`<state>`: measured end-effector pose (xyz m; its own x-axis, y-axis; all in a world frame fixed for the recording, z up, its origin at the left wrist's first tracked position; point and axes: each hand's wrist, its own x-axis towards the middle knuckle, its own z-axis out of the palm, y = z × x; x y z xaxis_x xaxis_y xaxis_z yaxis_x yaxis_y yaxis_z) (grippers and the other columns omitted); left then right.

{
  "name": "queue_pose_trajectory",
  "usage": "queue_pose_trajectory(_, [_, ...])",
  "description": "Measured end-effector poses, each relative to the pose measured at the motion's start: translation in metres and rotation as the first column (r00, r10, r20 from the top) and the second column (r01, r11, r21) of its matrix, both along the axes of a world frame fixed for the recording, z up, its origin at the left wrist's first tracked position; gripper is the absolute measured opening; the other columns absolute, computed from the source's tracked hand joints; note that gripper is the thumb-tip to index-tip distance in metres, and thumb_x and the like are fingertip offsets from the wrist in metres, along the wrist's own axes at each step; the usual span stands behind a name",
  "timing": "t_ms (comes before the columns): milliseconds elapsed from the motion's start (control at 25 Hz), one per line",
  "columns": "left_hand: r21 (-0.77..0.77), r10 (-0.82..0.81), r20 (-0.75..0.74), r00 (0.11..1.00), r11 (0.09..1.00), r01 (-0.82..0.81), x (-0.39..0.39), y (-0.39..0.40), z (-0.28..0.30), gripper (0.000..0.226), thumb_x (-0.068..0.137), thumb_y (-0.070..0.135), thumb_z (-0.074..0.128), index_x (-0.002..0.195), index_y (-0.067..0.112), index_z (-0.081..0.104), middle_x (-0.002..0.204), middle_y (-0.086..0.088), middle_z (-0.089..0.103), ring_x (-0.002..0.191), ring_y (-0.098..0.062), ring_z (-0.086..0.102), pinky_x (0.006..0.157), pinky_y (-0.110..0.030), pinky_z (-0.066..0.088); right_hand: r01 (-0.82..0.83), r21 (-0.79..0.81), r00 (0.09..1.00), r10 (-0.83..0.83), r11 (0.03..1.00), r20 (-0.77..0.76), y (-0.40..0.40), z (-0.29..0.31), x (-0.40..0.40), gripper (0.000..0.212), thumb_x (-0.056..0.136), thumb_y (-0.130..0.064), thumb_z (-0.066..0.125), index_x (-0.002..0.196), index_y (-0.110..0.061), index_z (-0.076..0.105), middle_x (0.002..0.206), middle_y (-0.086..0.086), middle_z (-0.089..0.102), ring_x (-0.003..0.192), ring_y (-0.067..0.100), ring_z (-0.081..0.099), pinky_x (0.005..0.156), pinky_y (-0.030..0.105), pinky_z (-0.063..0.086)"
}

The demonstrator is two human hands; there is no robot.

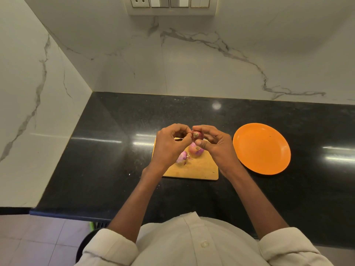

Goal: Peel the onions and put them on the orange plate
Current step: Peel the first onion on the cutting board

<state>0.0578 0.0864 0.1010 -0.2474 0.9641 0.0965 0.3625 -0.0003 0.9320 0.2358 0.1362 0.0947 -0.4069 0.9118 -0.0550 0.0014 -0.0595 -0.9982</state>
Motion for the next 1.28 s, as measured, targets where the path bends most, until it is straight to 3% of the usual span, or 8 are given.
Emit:
queue_pose_trajectory(160, [0.042, -0.012, 0.075, 0.997, 0.999, 0.009, -0.003, 0.000, -0.003, 0.015, 0.094, 0.013, 0.081, 0.109, 0.010, 0.080, 0.097, 0.000, 0.079, 0.093, -0.021, 0.077, 0.086, -0.043, 0.065, 0.012, -0.018, 1.000, -0.012, 1.000, -0.011, 0.001, 0.002, -0.001, 0.041, 0.091, 0.007, 0.073, 0.123, -0.017, 0.076, 0.121, 0.001, 0.077, 0.116, 0.017, 0.072, 0.097, 0.036, 0.062])
queue_pose_trajectory(360, [0.093, 0.097, -0.016, 0.995, 0.991, -0.095, 0.009, 0.004, -0.008, 0.015, 0.099, 0.001, 0.067, 0.097, 0.013, 0.075, 0.092, 0.002, 0.073, 0.087, -0.019, 0.072, 0.073, -0.045, 0.064, 0.017, -0.076, 0.999, -0.020, 0.997, -0.038, -0.004, 0.003, -0.007, 0.040, 0.092, 0.006, 0.071, 0.125, -0.016, 0.075, 0.119, 0.000, 0.078, 0.114, 0.017, 0.074, 0.091, 0.036, 0.064])
queue_pose_trajectory(480, [0.006, 0.129, 0.111, 0.985, 0.991, -0.130, 0.013, 0.006, -0.008, 0.020, 0.103, 0.000, 0.060, 0.094, 0.015, 0.070, 0.090, -0.004, 0.072, 0.086, -0.025, 0.073, 0.072, -0.042, 0.064, 0.041, -0.103, 0.998, -0.045, 0.994, -0.034, -0.006, 0.001, -0.011, 0.039, 0.093, 0.005, 0.071, 0.124, -0.020, 0.076, 0.122, -0.001, 0.076, 0.116, 0.017, 0.072, 0.086, 0.034, 0.064])
queue_pose_trajectory(600, [-0.019, 0.088, 0.255, 0.963, 0.996, -0.086, 0.012, 0.003, -0.008, 0.007, 0.105, 0.007, 0.064, 0.101, 0.007, 0.071, 0.095, -0.012, 0.073, 0.092, -0.030, 0.074, 0.078, -0.036, 0.065, 0.064, -0.105, 0.998, -0.067, 0.992, -0.023, -0.004, -0.001, -0.010, 0.038, 0.095, 0.002, 0.070, 0.125, -0.021, 0.075, 0.124, -0.004, 0.075, 0.120, 0.013, 0.069, 0.083, 0.030, 0.063])
queue_pose_trajectory(760, [-0.009, 0.099, 0.248, 0.964, 0.995, -0.100, 0.011, 0.002, -0.010, 0.003, 0.100, 0.010, 0.072, 0.102, 0.008, 0.073, 0.094, -0.008, 0.075, 0.091, -0.028, 0.074, 0.080, -0.038, 0.065, 0.061, -0.112, 0.998, -0.064, 0.992, -0.027, -0.004, -0.002, -0.009, 0.038, 0.097, 0.003, 0.068, 0.127, -0.019, 0.074, 0.124, -0.004, 0.076, 0.121, 0.013, 0.069, 0.092, 0.037, 0.063])
queue_pose_trajectory(960, [-0.113, 0.206, 0.445, 0.872, 0.978, -0.173, 0.009, 0.002, -0.013, 0.006, 0.104, 0.003, 0.064, 0.100, 0.004, 0.068, 0.097, -0.016, 0.075, 0.092, -0.029, 0.077, 0.078, -0.037, 0.066, 0.027, -0.209, 0.991, -0.053, 0.977, -0.120, -0.004, -0.008, -0.008, 0.035, 0.099, 0.005, 0.062, 0.128, -0.014, 0.071, 0.130, 0.002, 0.074, 0.126, 0.023, 0.067, 0.103, 0.052, 0.057])
queue_pose_trajectory(1120, [-0.115, 0.183, 0.473, 0.862, 0.983, -0.146, 0.011, -0.002, -0.012, 0.004, 0.104, 0.002, 0.063, 0.106, -0.001, 0.066, 0.100, -0.016, 0.075, 0.095, -0.029, 0.077, 0.081, -0.039, 0.067, -0.008, -0.291, 0.978, -0.054, 0.957, -0.204, -0.004, -0.007, -0.007, 0.035, 0.100, -0.001, 0.065, 0.130, -0.016, 0.071, 0.132, 0.005, 0.072, 0.126, 0.025, 0.068, 0.104, 0.048, 0.056])
queue_pose_trajectory(1280, [-0.121, 0.147, 0.430, 0.891, 0.987, -0.104, 0.009, -0.009, -0.016, 0.010, 0.104, 0.005, 0.064, 0.114, 0.007, 0.068, 0.105, -0.010, 0.074, 0.100, -0.027, 0.076, 0.088, -0.048, 0.066, 0.070, -0.294, 0.984, -0.115, 0.953, -0.138, -0.008, -0.010, -0.006, 0.037, 0.095, -0.006, 0.073, 0.129, -0.020, 0.072, 0.125, 0.001, 0.074, 0.120, 0.025, 0.071, 0.099, 0.049, 0.060])
